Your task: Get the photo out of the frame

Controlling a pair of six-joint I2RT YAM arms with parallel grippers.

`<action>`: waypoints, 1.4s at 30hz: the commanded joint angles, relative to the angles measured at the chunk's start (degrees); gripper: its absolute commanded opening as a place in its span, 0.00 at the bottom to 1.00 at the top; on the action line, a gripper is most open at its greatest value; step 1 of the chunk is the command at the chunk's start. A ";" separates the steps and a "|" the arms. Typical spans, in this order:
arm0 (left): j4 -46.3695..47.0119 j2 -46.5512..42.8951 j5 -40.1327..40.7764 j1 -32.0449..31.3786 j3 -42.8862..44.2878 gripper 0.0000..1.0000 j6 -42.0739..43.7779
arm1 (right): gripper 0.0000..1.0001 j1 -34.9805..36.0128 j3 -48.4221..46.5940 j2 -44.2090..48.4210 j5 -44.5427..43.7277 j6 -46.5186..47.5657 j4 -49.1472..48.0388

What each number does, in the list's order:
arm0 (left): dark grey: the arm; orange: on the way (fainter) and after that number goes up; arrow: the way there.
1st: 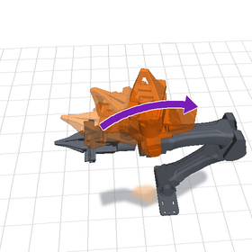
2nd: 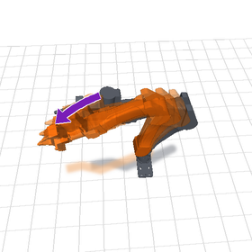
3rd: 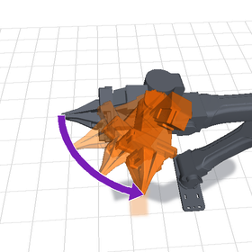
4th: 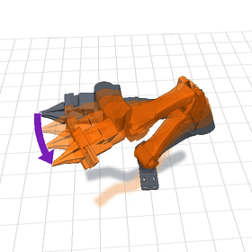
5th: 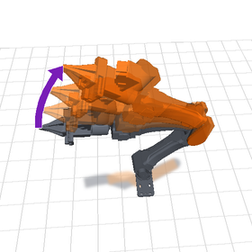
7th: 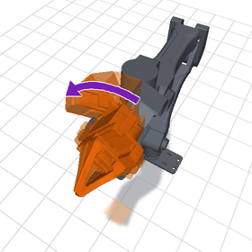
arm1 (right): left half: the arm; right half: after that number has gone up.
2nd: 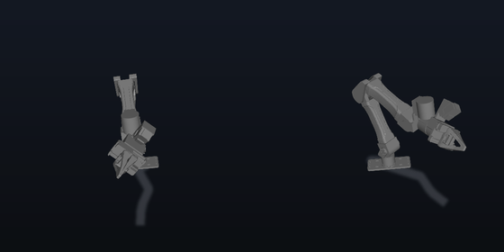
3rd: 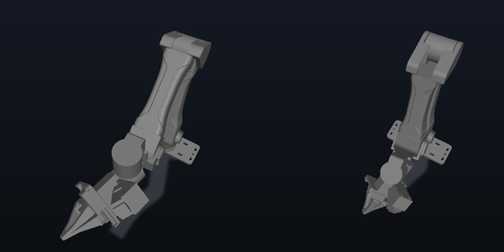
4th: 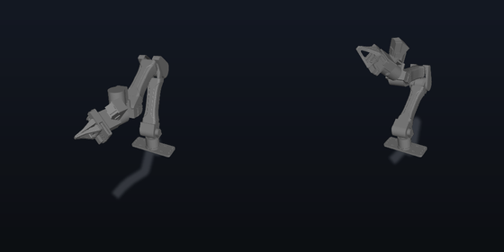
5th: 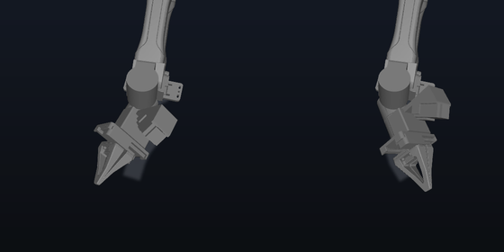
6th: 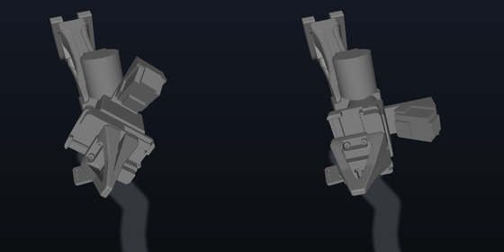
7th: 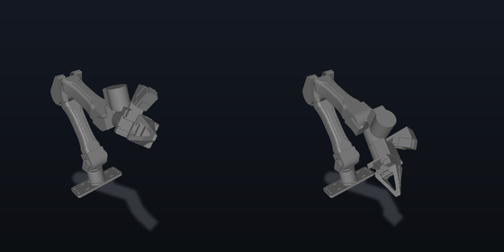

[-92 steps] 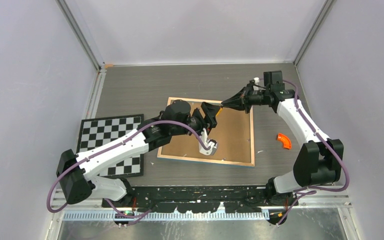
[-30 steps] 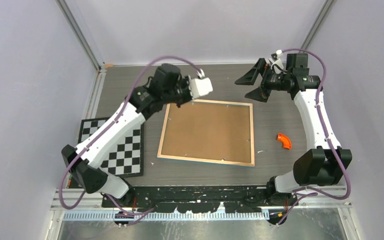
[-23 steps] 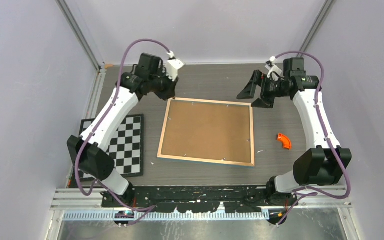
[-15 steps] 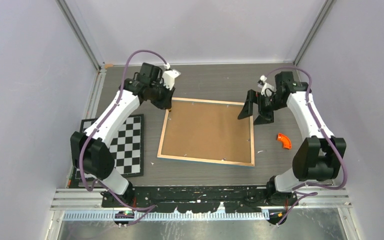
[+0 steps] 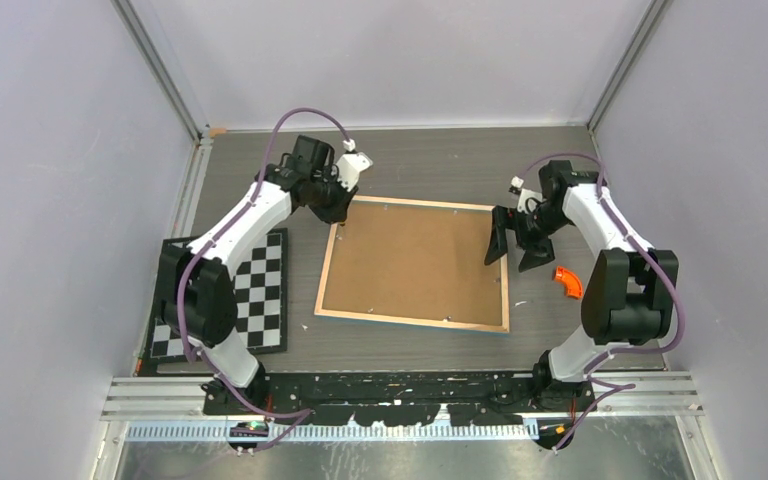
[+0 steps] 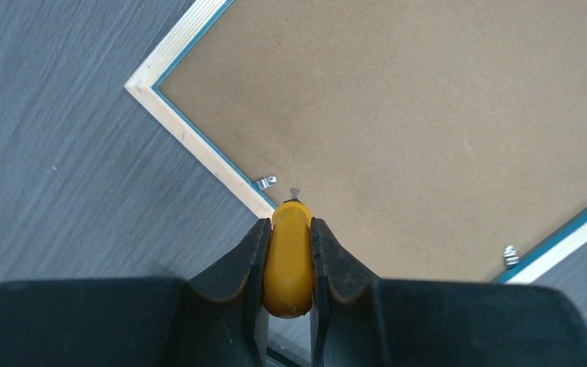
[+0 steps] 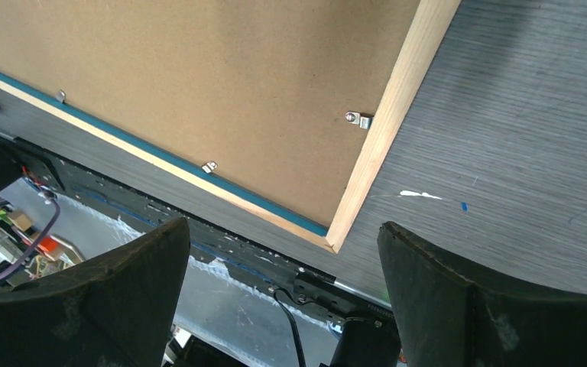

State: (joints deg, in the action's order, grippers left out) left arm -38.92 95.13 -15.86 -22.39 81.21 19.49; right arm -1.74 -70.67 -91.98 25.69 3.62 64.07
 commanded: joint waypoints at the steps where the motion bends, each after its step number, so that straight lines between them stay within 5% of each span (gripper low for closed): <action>1: 3.49 -0.36 -0.75 -0.05 -0.45 0.00 7.59 | 0.96 0.15 -1.32 -0.39 0.62 1.48 -1.23; 7: 2.72 -0.27 -3.31 0.24 -1.96 0.00 12.61 | 0.95 0.86 -3.32 -3.35 -2.11 0.55 -2.55; 16: 2.89 -0.37 -4.14 0.49 -4.92 0.00 17.67 | 0.81 0.98 -5.06 -9.77 -5.58 -1.49 -6.63; 42: 10.25 0.76 -4.29 1.47 -9.01 0.00 24.78 | 0.75 1.64 -7.54 -18.12 -8.23 -1.44 -8.31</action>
State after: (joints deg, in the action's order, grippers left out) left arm -32.18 95.77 -19.22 -21.37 72.58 42.37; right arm -0.47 -76.90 -110.32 17.98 1.78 56.75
